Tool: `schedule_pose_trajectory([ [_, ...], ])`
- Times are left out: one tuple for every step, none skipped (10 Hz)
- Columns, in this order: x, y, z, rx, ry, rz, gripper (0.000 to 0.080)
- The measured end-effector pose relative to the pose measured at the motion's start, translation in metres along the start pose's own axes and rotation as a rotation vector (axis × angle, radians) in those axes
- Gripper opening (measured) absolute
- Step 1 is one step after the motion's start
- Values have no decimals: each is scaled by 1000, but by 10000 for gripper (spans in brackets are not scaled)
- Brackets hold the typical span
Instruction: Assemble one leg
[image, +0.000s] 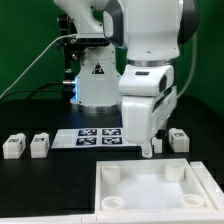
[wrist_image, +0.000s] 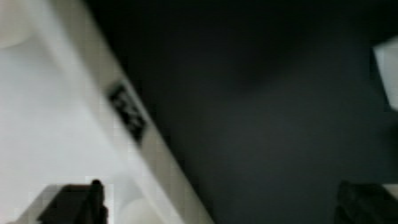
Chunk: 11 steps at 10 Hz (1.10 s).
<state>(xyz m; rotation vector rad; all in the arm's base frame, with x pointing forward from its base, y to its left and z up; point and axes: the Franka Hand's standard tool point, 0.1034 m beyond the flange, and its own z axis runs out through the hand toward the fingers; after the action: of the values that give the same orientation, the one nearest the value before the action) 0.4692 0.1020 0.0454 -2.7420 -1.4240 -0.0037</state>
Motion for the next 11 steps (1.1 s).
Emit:
schedule_pose_trajectory([
  [10,-18,-1,-3,8,161,649],
  [21,-30,-3,6,10,329,649],
  [37,-38,-7,14,10,491,649],
  [51,-40,-11,14,15,568,649],
  [50,-40,-9,27,19,676,649],
  [50,-41,-9,31,18,715,649],
  [50,-41,-9,31,18,696,649],
  [47,-43,-8,46,-24,697,649],
  [45,-49,-3,66,-58,768,649],
  [40,-65,-4,100,-192,823,649],
  [42,-73,-9,131,-331,866,649],
])
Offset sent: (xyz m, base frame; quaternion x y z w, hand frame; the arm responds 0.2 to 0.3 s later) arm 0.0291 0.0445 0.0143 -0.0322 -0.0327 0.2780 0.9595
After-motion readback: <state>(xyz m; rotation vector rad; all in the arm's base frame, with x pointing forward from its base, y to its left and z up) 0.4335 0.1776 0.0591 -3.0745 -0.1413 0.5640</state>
